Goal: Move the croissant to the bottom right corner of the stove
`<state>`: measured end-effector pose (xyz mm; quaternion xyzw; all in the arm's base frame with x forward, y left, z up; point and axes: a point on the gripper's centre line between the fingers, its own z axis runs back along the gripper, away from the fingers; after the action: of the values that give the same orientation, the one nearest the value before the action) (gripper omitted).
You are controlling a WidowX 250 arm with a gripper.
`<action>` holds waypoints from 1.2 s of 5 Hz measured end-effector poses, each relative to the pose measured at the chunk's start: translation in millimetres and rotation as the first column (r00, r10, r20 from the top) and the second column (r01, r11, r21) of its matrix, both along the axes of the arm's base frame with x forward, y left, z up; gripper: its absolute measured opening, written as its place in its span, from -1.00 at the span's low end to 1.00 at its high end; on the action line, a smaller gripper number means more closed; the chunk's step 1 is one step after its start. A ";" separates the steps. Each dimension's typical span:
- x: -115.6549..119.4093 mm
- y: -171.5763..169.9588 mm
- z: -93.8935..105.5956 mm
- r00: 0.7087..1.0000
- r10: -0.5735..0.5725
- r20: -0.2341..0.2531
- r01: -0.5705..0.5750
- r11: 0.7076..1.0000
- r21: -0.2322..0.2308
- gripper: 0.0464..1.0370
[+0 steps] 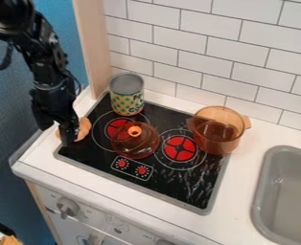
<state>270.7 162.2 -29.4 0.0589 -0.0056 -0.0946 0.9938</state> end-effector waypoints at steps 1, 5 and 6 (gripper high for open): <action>16.0 3.5 -11.3 1.000 -0.023 0.011 0.023 0.999 -0.028 0.93; 40.4 8.4 -35.5 0.999 -0.042 0.003 0.042 0.998 -0.046 0.20; 38.2 5.3 -36.7 0.999 -0.041 -0.006 0.041 0.998 -0.048 0.20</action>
<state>308.9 167.6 -66.1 0.0346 -0.0056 -0.1149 0.9928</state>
